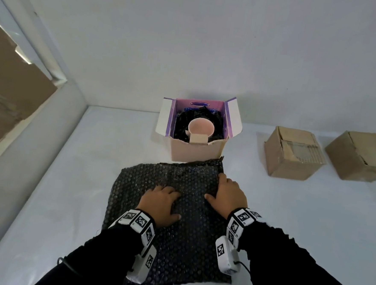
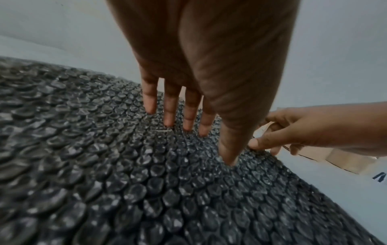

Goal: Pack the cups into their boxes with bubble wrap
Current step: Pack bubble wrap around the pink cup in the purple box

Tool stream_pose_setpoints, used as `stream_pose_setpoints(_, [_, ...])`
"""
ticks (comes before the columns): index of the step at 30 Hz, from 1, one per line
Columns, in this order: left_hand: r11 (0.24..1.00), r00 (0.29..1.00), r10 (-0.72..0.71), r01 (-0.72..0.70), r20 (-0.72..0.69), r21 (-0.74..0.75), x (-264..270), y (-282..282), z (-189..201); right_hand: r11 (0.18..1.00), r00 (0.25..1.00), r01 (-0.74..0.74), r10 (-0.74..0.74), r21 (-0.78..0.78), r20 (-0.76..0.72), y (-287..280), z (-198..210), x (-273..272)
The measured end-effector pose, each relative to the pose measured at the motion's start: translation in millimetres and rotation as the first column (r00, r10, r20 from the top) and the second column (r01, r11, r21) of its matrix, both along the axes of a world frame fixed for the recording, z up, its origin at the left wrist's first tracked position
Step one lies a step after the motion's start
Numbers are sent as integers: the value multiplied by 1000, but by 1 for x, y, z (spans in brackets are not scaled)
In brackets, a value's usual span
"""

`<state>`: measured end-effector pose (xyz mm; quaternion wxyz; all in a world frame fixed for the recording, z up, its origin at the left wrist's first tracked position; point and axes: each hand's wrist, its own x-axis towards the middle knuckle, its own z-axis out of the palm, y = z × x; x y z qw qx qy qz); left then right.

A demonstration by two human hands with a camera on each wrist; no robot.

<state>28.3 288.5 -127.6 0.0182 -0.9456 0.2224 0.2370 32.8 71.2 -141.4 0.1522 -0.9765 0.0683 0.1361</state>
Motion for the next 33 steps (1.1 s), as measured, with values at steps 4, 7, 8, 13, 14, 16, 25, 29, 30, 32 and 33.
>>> stream_pose_setpoints(4, [999,1000,-4,3,-14,-44,-2,4,-5,996,997,77,-77,41,3,8,4,1])
stream_pose_setpoints(7, [998,997,31,-27,75,-60,-6,6,-6,940,996,54,-77,336,55,13,15,2])
stream_pose_setpoints(8, [993,985,77,-62,157,-99,-6,7,-6,898,994,38,-79,439,74,15,21,2])
stream_pose_setpoints(13, [930,895,249,-115,370,-348,11,26,8,734,991,-30,-67,678,117,24,66,7])
stream_pose_setpoints(14, [922,896,262,-122,360,-367,17,29,13,692,992,-38,-61,721,110,27,76,9])
stream_pose_setpoints(16, [912,885,270,-107,380,-397,28,33,23,578,990,-24,-99,816,99,32,95,14])
stream_pose_setpoints(25, [541,957,247,-4,155,-841,42,-2,50,302,960,90,-281,949,-2,24,147,45])
stream_pose_setpoints(29, [377,950,313,-130,-6,-917,46,-12,57,507,937,-51,-273,860,216,7,145,58])
stream_pose_setpoints(30, [364,946,325,-122,4,-924,48,-10,59,562,918,-124,-247,817,309,1,144,59])
stream_pose_setpoints(32, [348,938,345,-127,1,-929,55,-5,66,688,864,-263,-144,677,482,-10,141,63])
stream_pose_setpoints(33, [357,933,359,-111,26,-927,58,-4,70,731,845,-312,-79,607,529,-13,139,64])
